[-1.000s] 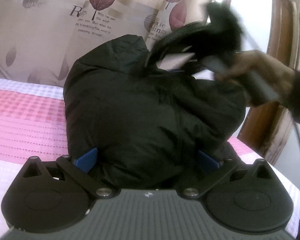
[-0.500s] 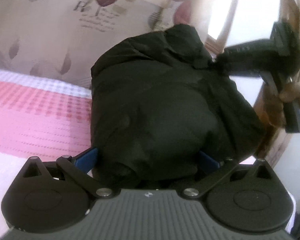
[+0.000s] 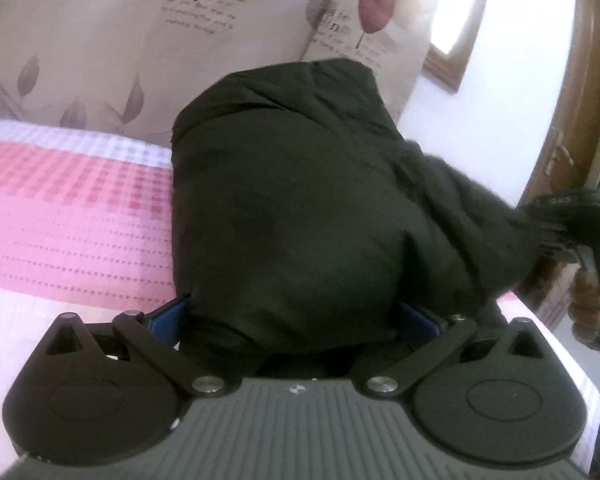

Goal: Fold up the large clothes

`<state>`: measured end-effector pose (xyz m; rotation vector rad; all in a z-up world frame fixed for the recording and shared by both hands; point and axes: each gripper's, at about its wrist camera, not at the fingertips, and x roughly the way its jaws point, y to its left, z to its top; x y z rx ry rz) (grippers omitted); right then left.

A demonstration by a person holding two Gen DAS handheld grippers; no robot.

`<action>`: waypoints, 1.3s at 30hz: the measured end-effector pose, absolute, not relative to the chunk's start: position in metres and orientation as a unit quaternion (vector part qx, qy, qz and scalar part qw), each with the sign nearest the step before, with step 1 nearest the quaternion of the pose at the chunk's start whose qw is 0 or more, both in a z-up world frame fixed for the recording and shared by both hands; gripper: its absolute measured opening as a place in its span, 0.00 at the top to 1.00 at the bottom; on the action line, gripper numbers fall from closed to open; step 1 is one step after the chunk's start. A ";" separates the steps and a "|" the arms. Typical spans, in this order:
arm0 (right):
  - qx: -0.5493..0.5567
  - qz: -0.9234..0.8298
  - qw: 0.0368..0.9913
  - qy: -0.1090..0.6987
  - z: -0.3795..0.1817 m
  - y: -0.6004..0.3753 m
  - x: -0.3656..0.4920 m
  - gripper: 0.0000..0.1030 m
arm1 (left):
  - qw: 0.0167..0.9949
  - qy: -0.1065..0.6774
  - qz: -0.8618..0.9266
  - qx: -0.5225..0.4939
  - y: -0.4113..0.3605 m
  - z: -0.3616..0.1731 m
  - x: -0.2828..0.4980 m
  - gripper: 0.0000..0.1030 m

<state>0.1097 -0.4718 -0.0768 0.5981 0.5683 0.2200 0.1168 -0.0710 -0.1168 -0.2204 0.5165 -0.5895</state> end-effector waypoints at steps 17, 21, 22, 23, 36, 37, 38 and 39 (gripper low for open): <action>0.129 0.151 0.878 0.435 -0.052 -0.319 0.215 0.02 | 0.922 0.232 -0.300 -0.072 -0.078 -0.121 0.112 0.00; -0.007 0.193 0.895 0.402 -0.043 -0.281 0.219 0.69 | 0.922 0.240 -0.291 -0.089 -0.072 -0.121 0.115 0.00; -0.019 0.201 0.898 0.391 -0.033 -0.279 0.217 0.74 | 0.923 0.238 -0.286 -0.102 -0.067 -0.120 0.114 0.00; -0.025 0.206 0.904 0.374 -0.019 -0.278 0.213 0.78 | 0.924 0.232 -0.281 -0.120 -0.061 -0.117 0.113 0.00; 0.238 0.131 0.922 0.275 -0.067 -0.453 0.118 0.83 | 0.921 0.250 -0.296 -0.048 -0.110 -0.117 0.109 0.00; 0.263 0.124 0.917 0.275 -0.080 -0.466 0.110 0.83 | 0.921 0.251 -0.294 -0.045 -0.114 -0.118 0.109 0.00; 0.285 0.126 0.912 0.266 -0.093 -0.479 0.102 0.83 | 0.921 0.254 -0.292 -0.045 -0.116 -0.120 0.110 0.00; 0.310 0.131 0.906 0.257 -0.102 -0.493 0.095 0.83 | 0.919 0.259 -0.292 -0.048 -0.117 -0.121 0.112 0.00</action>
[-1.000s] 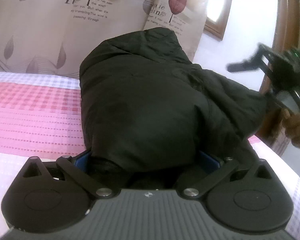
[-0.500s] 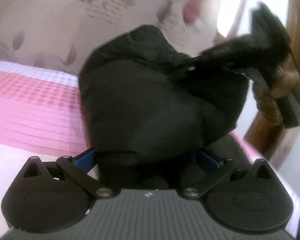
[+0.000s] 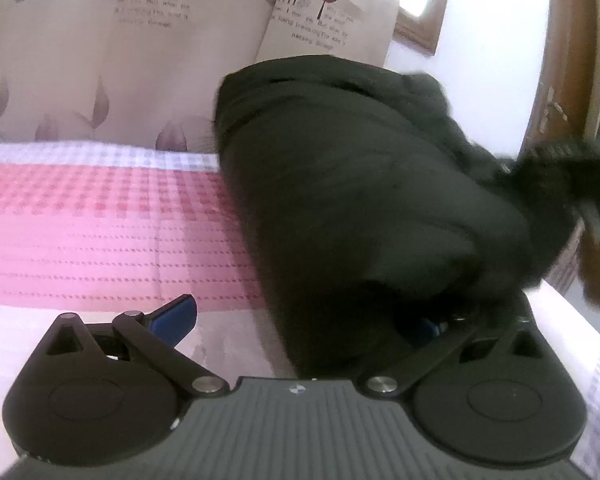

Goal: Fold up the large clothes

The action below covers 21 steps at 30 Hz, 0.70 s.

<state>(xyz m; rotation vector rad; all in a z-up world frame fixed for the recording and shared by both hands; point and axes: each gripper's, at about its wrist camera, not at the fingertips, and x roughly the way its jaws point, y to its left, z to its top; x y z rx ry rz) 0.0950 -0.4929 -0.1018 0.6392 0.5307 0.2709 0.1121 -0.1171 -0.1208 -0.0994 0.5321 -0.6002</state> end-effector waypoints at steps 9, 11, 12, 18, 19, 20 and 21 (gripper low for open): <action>0.405 0.118 0.879 0.223 -0.158 -0.531 0.048 0.81 | 0.920 0.246 -0.301 -0.057 -0.112 -0.113 0.101 0.00; 0.418 0.115 0.872 0.226 -0.162 -0.537 0.046 0.80 | 0.920 0.225 -0.314 -0.065 -0.108 -0.104 0.092 0.00; 0.418 0.112 0.872 0.229 -0.163 -0.540 0.042 0.78 | 0.922 0.213 -0.316 -0.067 -0.107 -0.099 0.087 0.00; 0.420 0.108 0.867 0.243 -0.180 -0.535 0.048 0.74 | 0.916 0.130 -0.355 -0.132 -0.105 -0.056 0.075 0.01; 0.417 0.107 0.869 0.244 -0.181 -0.532 0.049 0.74 | 0.914 0.112 -0.364 -0.142 -0.106 -0.047 0.072 0.01; 0.413 0.107 0.871 0.246 -0.181 -0.529 0.051 0.74 | 0.914 0.092 -0.371 -0.137 -0.111 -0.036 0.071 0.01; 0.409 0.108 0.872 0.248 -0.181 -0.525 0.054 0.74 | 0.913 0.083 -0.380 -0.124 -0.120 -0.029 0.072 0.01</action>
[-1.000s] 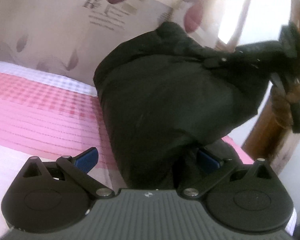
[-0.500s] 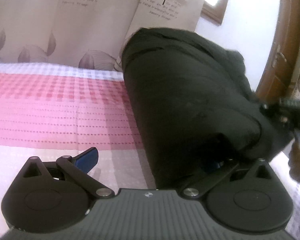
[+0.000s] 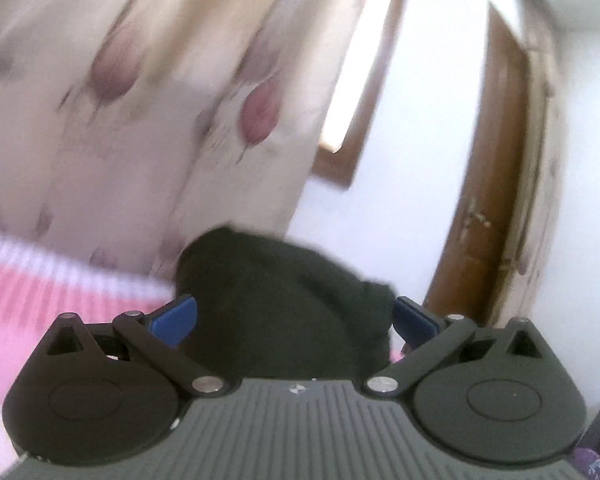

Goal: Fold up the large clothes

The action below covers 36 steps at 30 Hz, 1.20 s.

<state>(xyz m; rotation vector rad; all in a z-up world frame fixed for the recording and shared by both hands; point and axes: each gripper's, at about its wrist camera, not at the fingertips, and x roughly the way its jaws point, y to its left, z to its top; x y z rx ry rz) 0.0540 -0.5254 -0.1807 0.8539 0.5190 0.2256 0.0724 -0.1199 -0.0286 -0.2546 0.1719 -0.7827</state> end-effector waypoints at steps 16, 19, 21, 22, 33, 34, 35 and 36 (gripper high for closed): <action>0.326 0.089 0.919 0.203 -0.123 -0.536 0.030 0.67 | 0.859 0.222 -0.458 -0.051 -0.220 -0.092 0.136 0.38; 0.232 0.113 0.954 0.153 -0.061 -0.517 0.027 0.68 | 0.855 0.228 -0.463 -0.054 -0.221 -0.093 0.141 0.36; 0.162 0.144 0.965 0.149 -0.027 -0.493 0.045 0.68 | 0.854 0.226 -0.467 -0.049 -0.221 -0.095 0.139 0.31; 0.126 0.158 0.967 0.156 -0.014 -0.479 0.061 0.68 | 0.854 0.225 -0.467 -0.047 -0.225 -0.095 0.140 0.29; -0.029 0.080 0.943 0.321 -0.078 -0.455 0.161 0.73 | 0.861 0.222 -0.457 -0.016 -0.230 -0.095 0.131 0.24; -0.023 0.077 0.943 0.323 -0.084 -0.459 0.160 0.73 | 0.863 0.220 -0.455 -0.011 -0.231 -0.096 0.130 0.24; -0.018 0.075 0.943 0.325 -0.089 -0.463 0.161 0.73 | 0.863 0.219 -0.455 -0.006 -0.232 -0.097 0.129 0.24; -0.004 0.074 0.942 0.327 -0.096 -0.468 0.161 0.73 | 0.862 0.220 -0.456 -0.001 -0.233 -0.098 0.129 0.24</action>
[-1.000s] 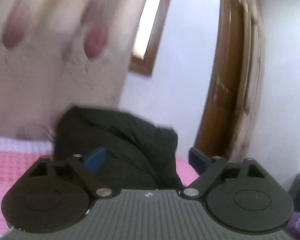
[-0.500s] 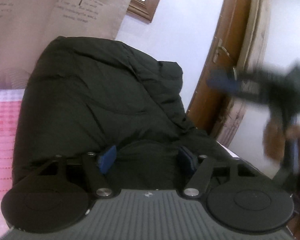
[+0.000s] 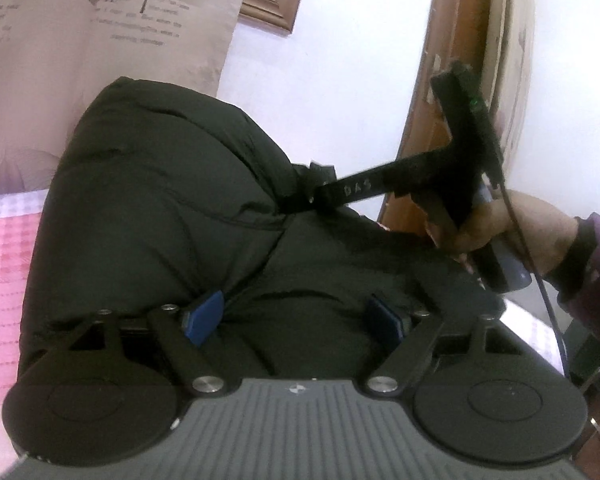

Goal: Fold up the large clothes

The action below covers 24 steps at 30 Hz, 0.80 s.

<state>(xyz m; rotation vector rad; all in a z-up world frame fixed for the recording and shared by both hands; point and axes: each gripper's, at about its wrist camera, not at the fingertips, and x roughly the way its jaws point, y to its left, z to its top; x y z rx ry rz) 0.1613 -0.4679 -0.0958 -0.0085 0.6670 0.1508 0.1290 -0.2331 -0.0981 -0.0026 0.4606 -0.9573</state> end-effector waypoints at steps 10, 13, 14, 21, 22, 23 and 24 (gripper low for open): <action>-0.001 0.073 0.944 0.321 -0.125 -0.459 0.166 0.74 | 0.851 0.252 -0.460 -0.012 -0.227 -0.105 0.143 0.25; -0.008 0.072 0.949 0.306 -0.129 -0.462 0.160 0.74 | 0.851 0.254 -0.460 -0.009 -0.227 -0.107 0.144 0.25; -0.005 0.072 0.950 0.303 -0.132 -0.463 0.159 0.74 | 0.851 0.253 -0.461 -0.008 -0.227 -0.108 0.144 0.25; 0.013 0.078 0.956 0.283 -0.142 -0.472 0.150 0.74 | 0.854 0.253 -0.454 0.017 -0.235 -0.109 0.142 0.25; 0.015 0.077 0.956 0.283 -0.142 -0.473 0.149 0.74 | 0.855 0.253 -0.452 0.020 -0.237 -0.109 0.142 0.25; 0.014 0.076 0.956 0.283 -0.141 -0.473 0.149 0.74 | 0.855 0.254 -0.451 0.023 -0.238 -0.108 0.142 0.25; 0.015 0.076 0.956 0.284 -0.141 -0.473 0.149 0.74 | 0.856 0.254 -0.449 0.027 -0.239 -0.108 0.142 0.25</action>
